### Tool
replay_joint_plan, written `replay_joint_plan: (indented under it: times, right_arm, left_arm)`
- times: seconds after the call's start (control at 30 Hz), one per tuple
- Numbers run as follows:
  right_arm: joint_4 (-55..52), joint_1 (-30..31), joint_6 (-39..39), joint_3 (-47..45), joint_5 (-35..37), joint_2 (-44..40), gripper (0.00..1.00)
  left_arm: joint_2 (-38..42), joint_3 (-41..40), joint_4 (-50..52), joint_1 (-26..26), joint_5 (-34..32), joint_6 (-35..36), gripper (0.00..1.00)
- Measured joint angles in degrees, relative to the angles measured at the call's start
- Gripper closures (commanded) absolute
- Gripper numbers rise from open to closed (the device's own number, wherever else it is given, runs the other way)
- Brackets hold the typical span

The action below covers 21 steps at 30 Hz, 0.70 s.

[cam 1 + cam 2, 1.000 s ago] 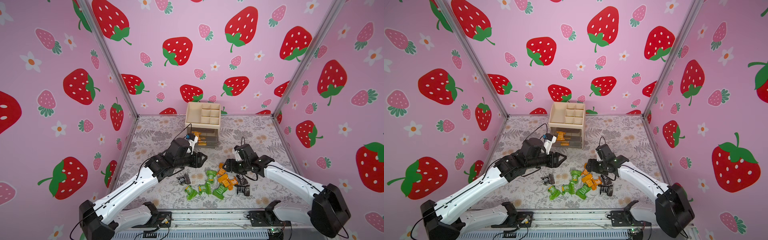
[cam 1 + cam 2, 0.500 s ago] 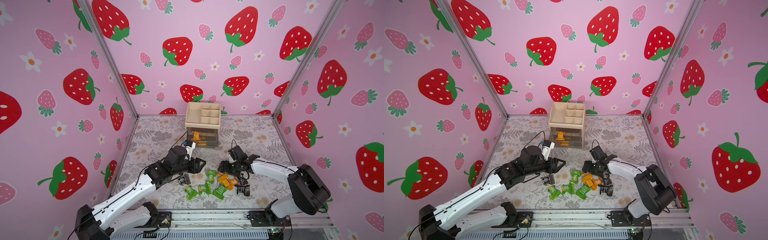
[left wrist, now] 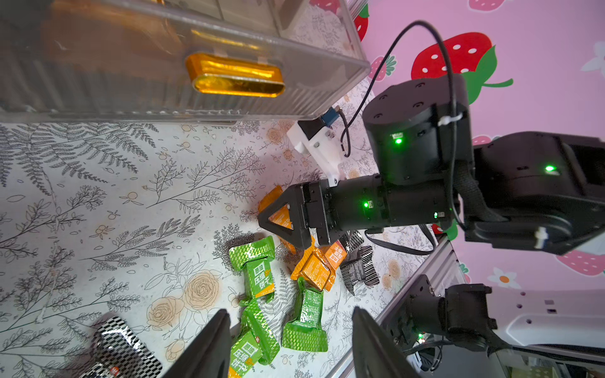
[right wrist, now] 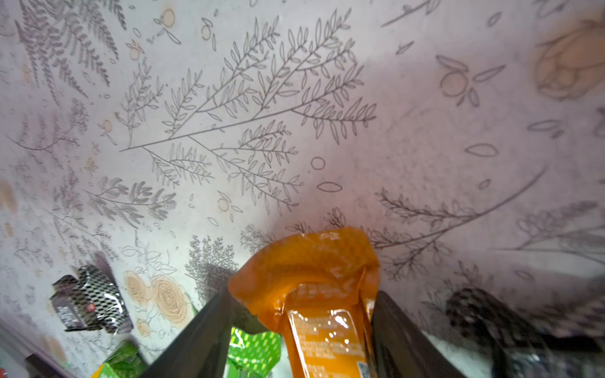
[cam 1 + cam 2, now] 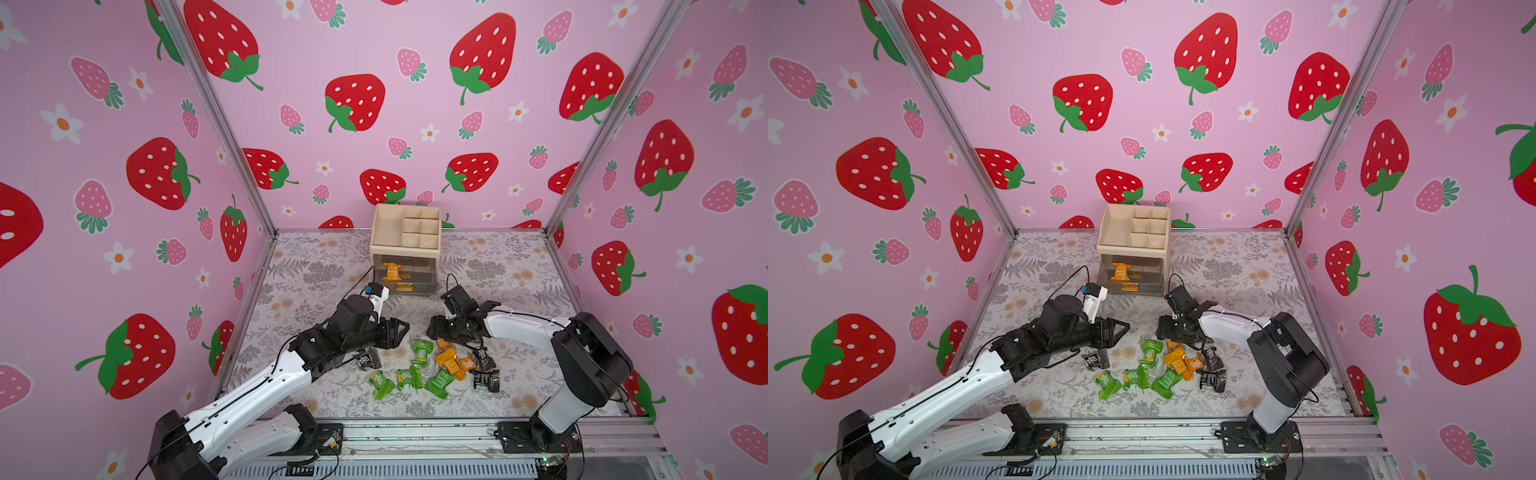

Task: Place the cookies into the drawer by color
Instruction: Pick up the cookie at the center of the board.

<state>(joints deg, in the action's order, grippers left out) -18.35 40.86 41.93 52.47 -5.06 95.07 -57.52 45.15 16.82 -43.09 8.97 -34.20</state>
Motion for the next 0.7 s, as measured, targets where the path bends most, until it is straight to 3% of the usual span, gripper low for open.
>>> replay_joint_plan:
  times: [0.3,0.5,0.7]
  right_arm:
    - [-5.03,2.01,-1.4,-0.02,3.1,-1.57,0.29]
    - [-6.38,2.01,-2.58,-0.02,3.52,-1.57,0.42]
    - [-6.75,2.08,-3.39,-0.02,3.61,-1.4,0.44]
  left_arm:
    - [0.17,-1.57,-0.11,-0.02,-1.09,-0.15,0.37]
    - [0.52,-1.7,-0.17,-0.04,-1.88,-0.15,0.37]
    - [0.85,-2.4,-0.33,-0.04,-2.29,-0.17,0.37]
